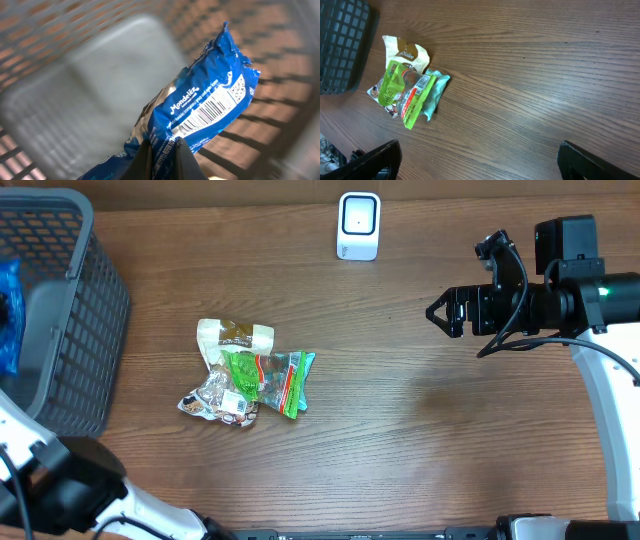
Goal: Scan the item barcode
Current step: 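Carry the blue packet out and set it on the table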
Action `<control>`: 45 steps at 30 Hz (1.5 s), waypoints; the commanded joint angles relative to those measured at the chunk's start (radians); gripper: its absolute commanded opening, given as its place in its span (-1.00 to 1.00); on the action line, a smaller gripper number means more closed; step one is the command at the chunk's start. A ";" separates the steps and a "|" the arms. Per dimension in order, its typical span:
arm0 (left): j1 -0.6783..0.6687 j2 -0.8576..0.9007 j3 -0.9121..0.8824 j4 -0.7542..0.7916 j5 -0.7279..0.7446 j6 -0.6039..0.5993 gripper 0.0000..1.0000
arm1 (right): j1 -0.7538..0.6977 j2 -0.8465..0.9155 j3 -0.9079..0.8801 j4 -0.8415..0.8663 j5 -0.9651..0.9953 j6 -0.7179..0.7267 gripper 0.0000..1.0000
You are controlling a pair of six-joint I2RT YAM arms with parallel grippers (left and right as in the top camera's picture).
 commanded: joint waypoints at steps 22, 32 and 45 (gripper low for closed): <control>-1.027 -0.070 -0.116 -0.268 0.079 0.124 -0.91 | 0.003 0.005 -0.001 0.005 -0.028 0.031 1.00; -1.214 0.189 -0.278 -0.158 0.068 0.016 -0.92 | 0.003 0.005 -0.001 -0.001 -0.027 0.057 1.00; -1.154 0.238 -0.137 -0.146 0.074 0.017 -0.91 | 0.013 0.026 -0.001 0.072 0.039 0.464 0.94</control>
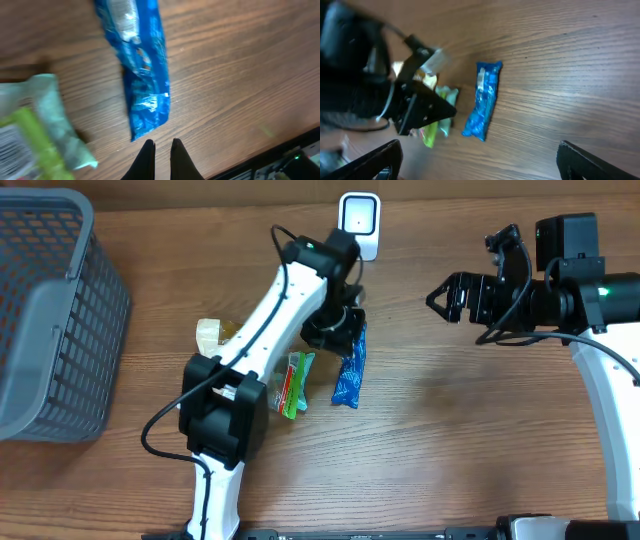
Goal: Scan the item barcode
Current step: 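Carry the blue packet out and set it on the table, then lower the right gripper onto the blue packet and grasp it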
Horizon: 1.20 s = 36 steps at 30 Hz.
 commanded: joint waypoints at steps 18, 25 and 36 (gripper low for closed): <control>0.319 -0.012 0.618 -0.105 0.086 0.222 -0.02 | 0.267 0.376 -0.001 0.067 0.076 0.279 0.75; 0.321 -0.039 0.625 -0.111 0.102 0.334 -0.02 | 0.312 0.514 -0.001 0.091 0.129 0.279 0.73; 0.389 -0.167 0.651 -0.105 0.051 0.298 0.22 | 0.388 0.625 -0.031 0.158 0.114 0.294 0.32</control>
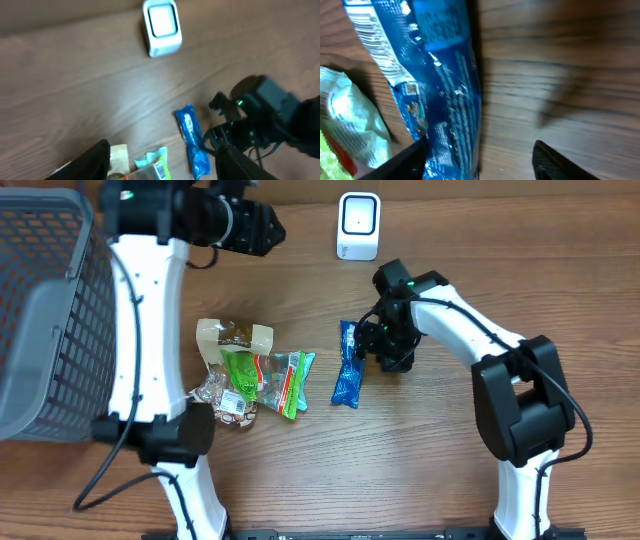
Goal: Scan the item barcode
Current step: 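Lower the right gripper onto the blue packet and grasp it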
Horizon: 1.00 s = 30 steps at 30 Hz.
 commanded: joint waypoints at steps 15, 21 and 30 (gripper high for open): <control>0.021 -0.030 0.032 -0.032 -0.077 -0.031 0.99 | 0.087 0.007 -0.177 0.212 -0.013 0.157 -0.56; 0.021 -0.030 0.032 -0.032 -0.077 -0.031 1.00 | 0.059 -0.002 -0.147 0.177 -0.004 0.060 -0.89; 0.021 -0.030 0.032 -0.032 -0.077 -0.031 0.99 | 0.056 -0.002 0.035 -0.105 0.616 -0.277 -0.60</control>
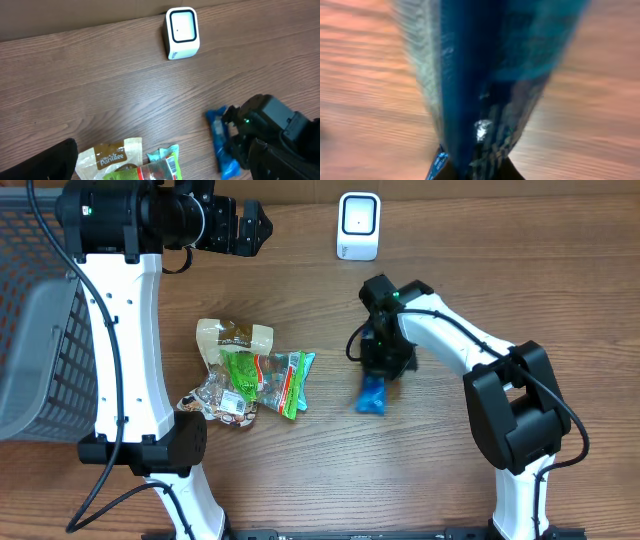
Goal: Scan the item barcode
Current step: 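Lower the right gripper onto the blue packet and grasp it, then lift the blue packet and move it up to the white scanner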
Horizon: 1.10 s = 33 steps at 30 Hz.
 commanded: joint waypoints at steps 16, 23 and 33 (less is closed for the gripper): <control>-0.006 0.013 0.006 -0.001 -0.006 -0.006 1.00 | -0.161 0.002 0.220 -0.188 -0.143 -0.138 0.41; -0.006 0.013 0.006 -0.001 -0.006 -0.006 0.99 | -0.269 0.002 0.032 -0.126 -0.430 -0.254 0.36; -0.006 0.013 0.006 -0.001 -0.006 -0.006 0.99 | -0.251 0.002 -0.264 0.183 -0.624 -0.100 0.31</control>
